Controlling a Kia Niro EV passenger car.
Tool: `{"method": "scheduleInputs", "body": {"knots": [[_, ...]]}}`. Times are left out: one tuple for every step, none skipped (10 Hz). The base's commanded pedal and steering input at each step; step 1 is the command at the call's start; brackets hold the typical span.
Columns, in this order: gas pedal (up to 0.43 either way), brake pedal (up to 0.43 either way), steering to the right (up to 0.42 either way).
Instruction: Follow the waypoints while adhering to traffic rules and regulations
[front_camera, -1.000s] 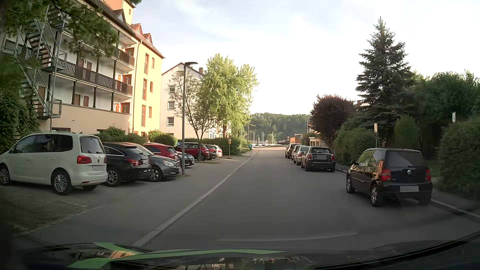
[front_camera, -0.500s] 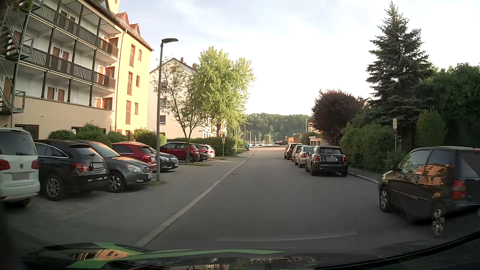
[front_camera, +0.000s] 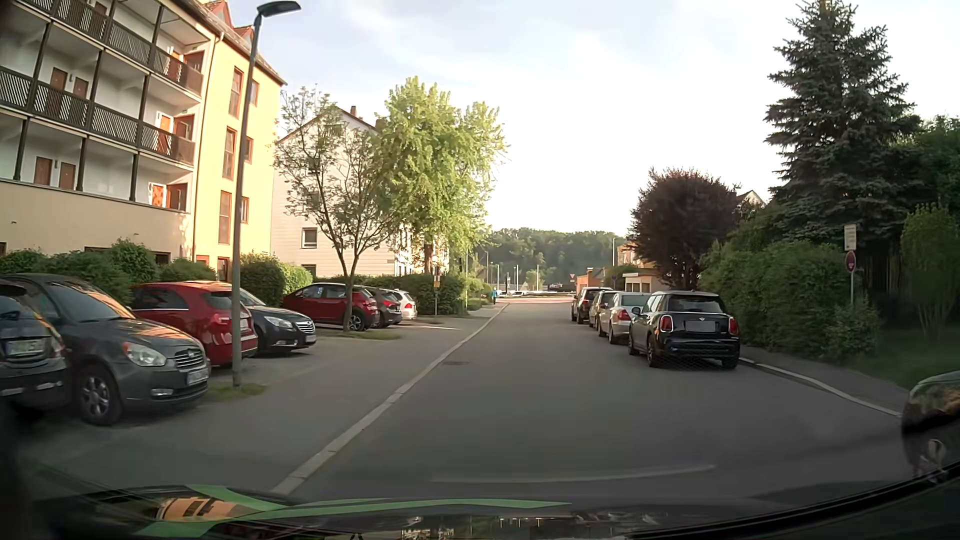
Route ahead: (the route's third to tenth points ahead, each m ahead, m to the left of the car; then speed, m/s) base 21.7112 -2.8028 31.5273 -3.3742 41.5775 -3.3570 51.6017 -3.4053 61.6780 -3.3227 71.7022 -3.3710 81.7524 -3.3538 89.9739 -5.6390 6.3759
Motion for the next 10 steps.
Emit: {"method": "scheduleInputs", "body": {"knots": [[0.0,0.0,0.01],[0.0,0.0,0.01],[0.0,0.0,0.008],[0.0,0.0,0.008],[0.0,0.0,0.008],[0.0,0.0,0.008],[0.0,0.0,0.008],[0.0,0.0,0.007],[0.0,0.0,0.007],[0.0,0.0,0.005]]}}
